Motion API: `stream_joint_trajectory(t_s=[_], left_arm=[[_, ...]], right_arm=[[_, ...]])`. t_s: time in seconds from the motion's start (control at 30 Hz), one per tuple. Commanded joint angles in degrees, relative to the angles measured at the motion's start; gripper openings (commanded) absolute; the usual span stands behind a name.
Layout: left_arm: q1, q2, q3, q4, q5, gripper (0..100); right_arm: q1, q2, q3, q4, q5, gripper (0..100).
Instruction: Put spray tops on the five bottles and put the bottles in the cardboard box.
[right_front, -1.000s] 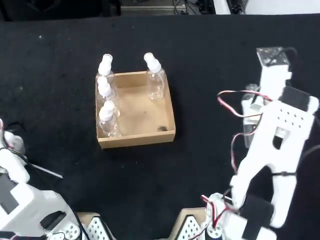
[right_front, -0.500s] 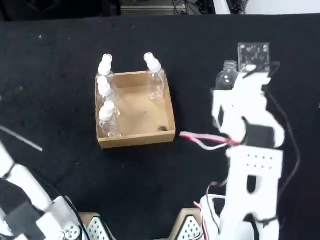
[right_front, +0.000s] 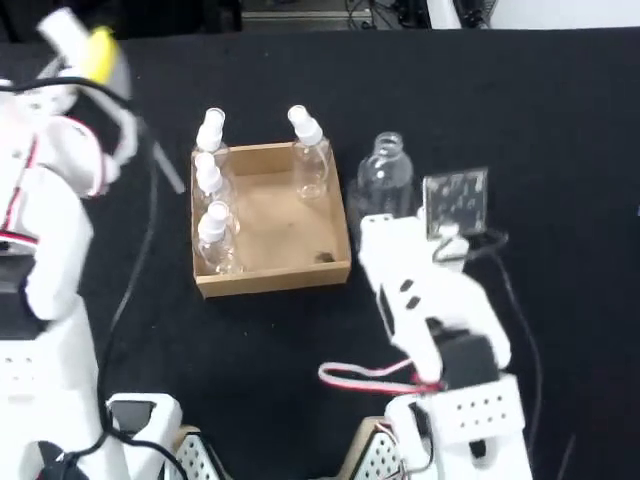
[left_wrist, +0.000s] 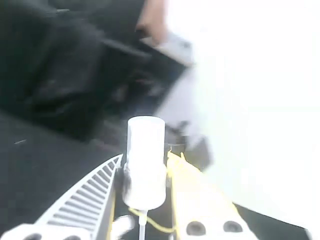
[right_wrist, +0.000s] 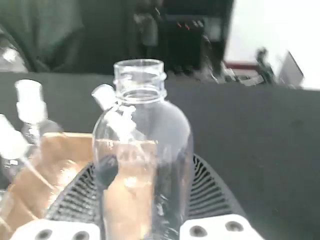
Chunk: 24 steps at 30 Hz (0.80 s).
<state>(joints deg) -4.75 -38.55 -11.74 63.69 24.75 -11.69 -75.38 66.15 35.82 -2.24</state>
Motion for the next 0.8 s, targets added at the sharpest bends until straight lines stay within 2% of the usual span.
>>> stream_joint_trajectory(t_s=[0.0,0.27,0.37,0.47,0.63,0.77], left_arm=[[9.7,-1.6,-3.3,-7.1,-0.4,3],[26.1,-0.5,-1.5,-22.0,-0.7,3],[30.8,1.8,2.2,-26.2,-6.4,3],[32.9,4.2,5.8,-29.1,-9.7,3],[33.3,5.9,7.3,-33.8,-9.7,3],[33.5,6.0,7.5,-34.3,-9.7,3]], right_arm=[[-3.3,-7.1,3.1,-2.8,-0.3,1.1],[-6.9,-9.6,6.3,-2.7,1.0,1.1],[-6.9,-10.1,6.5,-2.7,2.4,1.1],[-6.9,-10.1,6.5,-2.7,2.5,1.1],[-6.8,-10.1,6.6,-2.7,2.5,1.1],[-6.8,-10.2,6.6,-2.7,2.5,1.1]])
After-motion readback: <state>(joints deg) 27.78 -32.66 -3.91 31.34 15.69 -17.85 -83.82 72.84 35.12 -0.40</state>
